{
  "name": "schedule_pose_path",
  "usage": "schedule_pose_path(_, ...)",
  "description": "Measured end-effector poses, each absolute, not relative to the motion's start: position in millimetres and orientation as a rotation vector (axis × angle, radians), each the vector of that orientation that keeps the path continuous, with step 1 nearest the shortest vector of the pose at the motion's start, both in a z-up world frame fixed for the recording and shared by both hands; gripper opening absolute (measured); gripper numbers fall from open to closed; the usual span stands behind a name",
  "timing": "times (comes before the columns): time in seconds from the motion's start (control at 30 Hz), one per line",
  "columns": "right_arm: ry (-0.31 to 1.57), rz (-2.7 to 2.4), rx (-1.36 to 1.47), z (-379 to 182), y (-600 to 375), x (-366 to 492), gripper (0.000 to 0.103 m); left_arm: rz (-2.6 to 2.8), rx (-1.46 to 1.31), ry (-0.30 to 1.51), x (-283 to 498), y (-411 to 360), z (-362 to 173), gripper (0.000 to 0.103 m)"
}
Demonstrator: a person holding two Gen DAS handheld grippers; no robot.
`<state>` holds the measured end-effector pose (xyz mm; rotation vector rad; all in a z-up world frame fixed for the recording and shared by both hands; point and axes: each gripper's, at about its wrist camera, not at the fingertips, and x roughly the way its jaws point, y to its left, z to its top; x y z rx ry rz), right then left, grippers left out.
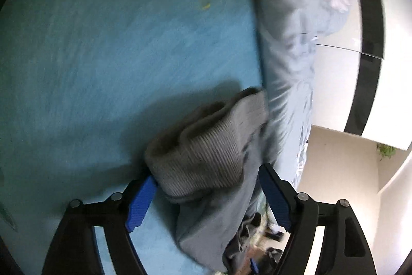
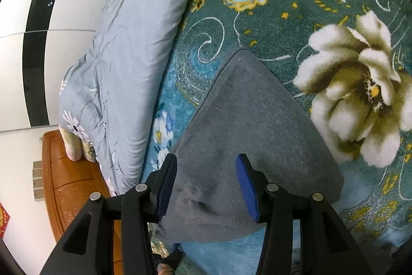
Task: Fold clothes
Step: 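Grasp the ribbed cuff with the left gripper and lift it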
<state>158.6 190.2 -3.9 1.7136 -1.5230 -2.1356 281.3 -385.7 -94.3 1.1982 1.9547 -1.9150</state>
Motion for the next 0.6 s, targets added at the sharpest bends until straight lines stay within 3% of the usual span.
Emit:
schedule_pose_path(0.17,-1.513,-2.145,1.711,-3,189,158,0.049,-2.000,1.251,1.731,265,-384,-84,0.038)
schedule_pose_path(0.27,-1.537,-2.138,1.694,-3,192,161,0.049,-2.006,1.247,1.661,261,-383,-82,0.025)
schedule_pose_path(0.47,-1.562,-2.128,1.662,0,194,164,0.049,-2.154,1.083,1.631,254,-397,-25,0.017)
schedule_pose_path(0.6,-1.590,-2.114,1.619,2,196,166,0.049,-2.272,1.044,1.417,249,-402,9,0.017)
